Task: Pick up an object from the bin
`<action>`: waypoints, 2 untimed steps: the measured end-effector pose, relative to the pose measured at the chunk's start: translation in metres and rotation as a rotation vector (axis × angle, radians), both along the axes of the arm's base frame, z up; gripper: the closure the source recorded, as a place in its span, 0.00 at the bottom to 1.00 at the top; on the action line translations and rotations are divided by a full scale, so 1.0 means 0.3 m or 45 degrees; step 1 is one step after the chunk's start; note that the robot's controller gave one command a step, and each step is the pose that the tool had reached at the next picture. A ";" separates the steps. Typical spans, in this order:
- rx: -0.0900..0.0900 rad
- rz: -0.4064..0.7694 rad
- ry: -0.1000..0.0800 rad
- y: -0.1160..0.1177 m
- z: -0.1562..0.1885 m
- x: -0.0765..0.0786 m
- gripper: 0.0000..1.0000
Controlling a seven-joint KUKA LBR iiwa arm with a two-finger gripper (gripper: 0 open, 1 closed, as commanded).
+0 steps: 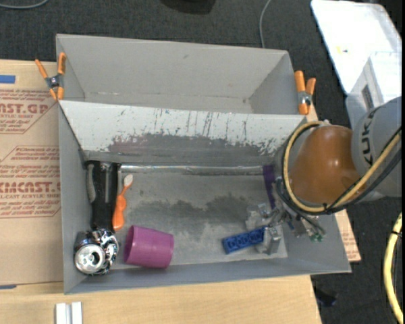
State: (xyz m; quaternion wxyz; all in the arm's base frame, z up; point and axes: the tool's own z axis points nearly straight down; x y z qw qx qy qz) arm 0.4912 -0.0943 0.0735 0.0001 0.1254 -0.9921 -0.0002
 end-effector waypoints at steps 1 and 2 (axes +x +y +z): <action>0.000 0.000 0.000 0.000 0.001 0.000 1.00; 0.002 0.001 0.009 0.003 0.070 -0.006 1.00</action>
Offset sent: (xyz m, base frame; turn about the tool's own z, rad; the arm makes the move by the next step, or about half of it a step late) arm 0.0001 -0.0001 0.0510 -0.0001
